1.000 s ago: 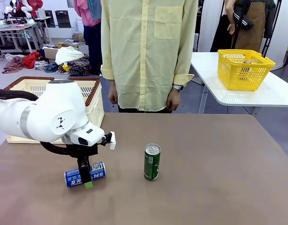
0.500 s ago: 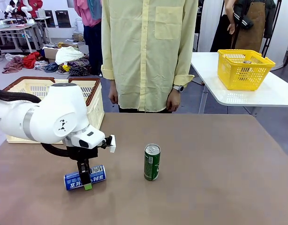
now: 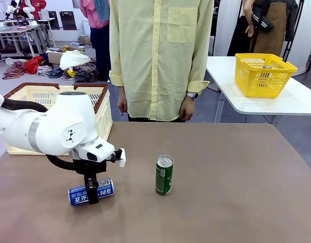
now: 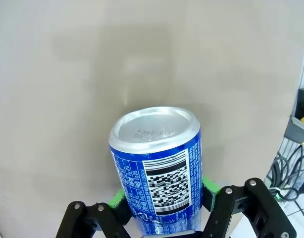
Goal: Place the drinks into the Shopping basket.
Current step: Pick up one drink and place it into the Shopping basket.
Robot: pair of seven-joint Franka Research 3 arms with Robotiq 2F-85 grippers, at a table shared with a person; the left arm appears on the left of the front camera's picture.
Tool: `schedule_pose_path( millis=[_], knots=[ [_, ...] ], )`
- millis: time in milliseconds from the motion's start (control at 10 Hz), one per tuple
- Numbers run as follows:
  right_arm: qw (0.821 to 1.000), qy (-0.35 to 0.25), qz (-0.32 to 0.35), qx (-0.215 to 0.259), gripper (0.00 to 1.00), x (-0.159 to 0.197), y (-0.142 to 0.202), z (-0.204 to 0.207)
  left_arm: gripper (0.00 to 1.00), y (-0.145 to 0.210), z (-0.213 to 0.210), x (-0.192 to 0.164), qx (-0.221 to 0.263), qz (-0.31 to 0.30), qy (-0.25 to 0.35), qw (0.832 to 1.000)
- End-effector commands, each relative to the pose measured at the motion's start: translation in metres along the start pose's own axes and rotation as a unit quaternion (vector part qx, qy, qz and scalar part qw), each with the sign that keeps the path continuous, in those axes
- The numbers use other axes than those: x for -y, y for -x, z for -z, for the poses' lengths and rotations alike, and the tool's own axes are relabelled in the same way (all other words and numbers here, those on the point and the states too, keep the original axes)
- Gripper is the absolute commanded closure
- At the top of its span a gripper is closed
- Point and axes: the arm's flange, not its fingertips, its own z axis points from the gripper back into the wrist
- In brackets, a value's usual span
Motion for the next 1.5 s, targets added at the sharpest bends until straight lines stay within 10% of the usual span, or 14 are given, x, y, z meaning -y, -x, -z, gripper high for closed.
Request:
schedule_pose_path(
  millis=[0, 1000, 1400],
  knots=[
    [1.0, -0.007, -0.003, 0.001, 0.0, -0.003, 0.0, -0.001, 1.0, 0.0, -0.004, -0.001, -0.015, 0.01, -0.003, 1.0],
    [1.0, -0.007, -0.003, 0.001, 0.0, -0.003, 0.0, -0.001, 1.0, 0.036, -0.239, 0.022, 0.046, 0.067, -0.081, 0.993],
    [1.0, -0.007, -0.003, 0.001, 0.0, -0.003, 0.0, -0.001, 1.0, 0.036, -0.23, 0.032, 0.049, 0.06, -0.073, 0.994]
  ],
)
